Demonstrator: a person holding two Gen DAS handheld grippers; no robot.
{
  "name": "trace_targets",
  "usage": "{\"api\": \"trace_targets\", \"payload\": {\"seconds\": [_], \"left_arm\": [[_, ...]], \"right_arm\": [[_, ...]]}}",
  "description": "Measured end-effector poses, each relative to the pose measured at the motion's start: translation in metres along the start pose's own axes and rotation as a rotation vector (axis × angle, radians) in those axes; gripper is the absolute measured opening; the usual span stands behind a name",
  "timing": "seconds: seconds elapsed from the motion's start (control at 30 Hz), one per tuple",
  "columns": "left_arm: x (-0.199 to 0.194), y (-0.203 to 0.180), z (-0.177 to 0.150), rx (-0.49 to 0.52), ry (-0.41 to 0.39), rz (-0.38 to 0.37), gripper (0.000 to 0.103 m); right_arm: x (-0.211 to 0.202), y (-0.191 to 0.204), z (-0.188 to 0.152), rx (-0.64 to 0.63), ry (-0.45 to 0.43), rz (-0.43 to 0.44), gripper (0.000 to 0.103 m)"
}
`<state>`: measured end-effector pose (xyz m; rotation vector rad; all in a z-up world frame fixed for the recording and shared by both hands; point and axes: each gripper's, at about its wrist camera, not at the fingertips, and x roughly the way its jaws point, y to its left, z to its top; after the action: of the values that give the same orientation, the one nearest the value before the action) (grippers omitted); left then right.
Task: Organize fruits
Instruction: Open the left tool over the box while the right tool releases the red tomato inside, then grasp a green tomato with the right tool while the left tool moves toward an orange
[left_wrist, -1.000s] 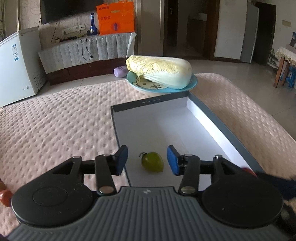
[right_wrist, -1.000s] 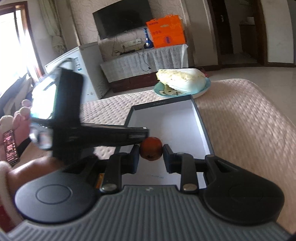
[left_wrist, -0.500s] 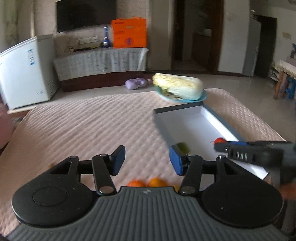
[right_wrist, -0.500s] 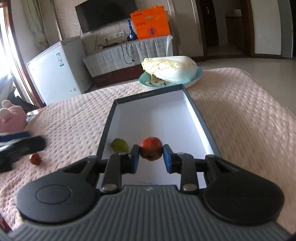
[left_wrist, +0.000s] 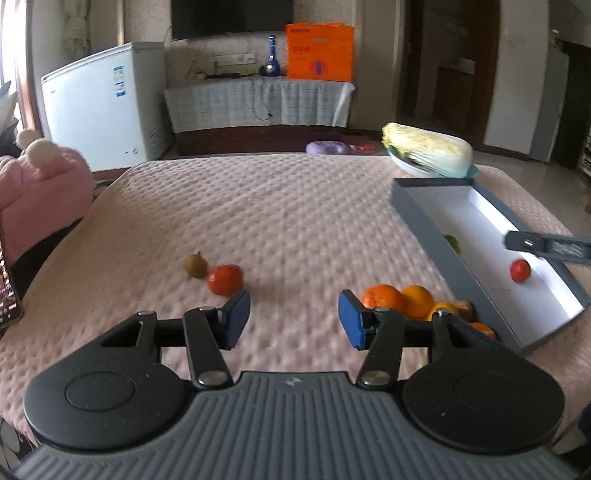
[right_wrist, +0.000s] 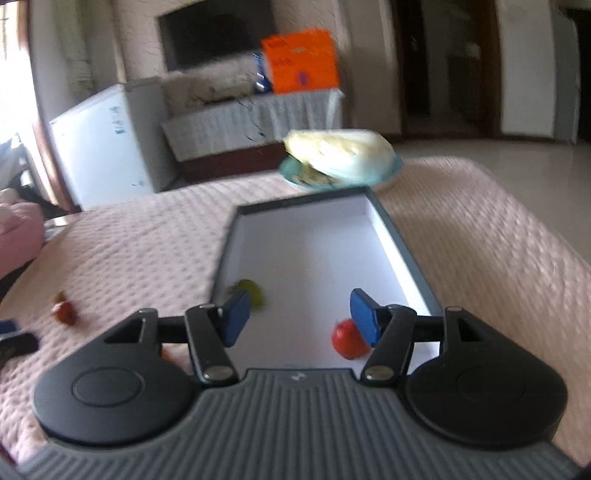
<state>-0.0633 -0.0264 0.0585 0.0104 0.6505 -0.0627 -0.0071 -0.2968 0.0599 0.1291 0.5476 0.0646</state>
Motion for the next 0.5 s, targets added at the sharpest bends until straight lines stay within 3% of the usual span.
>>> {"api": "trace_targets", "payload": {"seconds": [0.13, 0.23, 0.4, 0.5], "left_arm": [[0.001, 0.003, 0.002, -0.031, 0.001, 0.01, 0.059], [0.002, -0.002, 0.004, -0.033, 0.003, 0.017, 0.059], [0.001, -0.005, 0.002, -0.029, 0.004, 0.015, 0.059], [0.001, -0.006, 0.0, -0.011, 0.005, 0.02, 0.059]], "right_arm": [[-0.031, 0.044, -0.017, -0.156, -0.027, 0.142, 0.053], [-0.037, 0.072, -0.041, -0.241, 0.046, 0.218, 0.04], [-0.036, 0.105, -0.064, -0.418, 0.086, 0.214, 0.036], [-0.035, 0.101, -0.061, -0.401, 0.083, 0.187, 0.036]]}}
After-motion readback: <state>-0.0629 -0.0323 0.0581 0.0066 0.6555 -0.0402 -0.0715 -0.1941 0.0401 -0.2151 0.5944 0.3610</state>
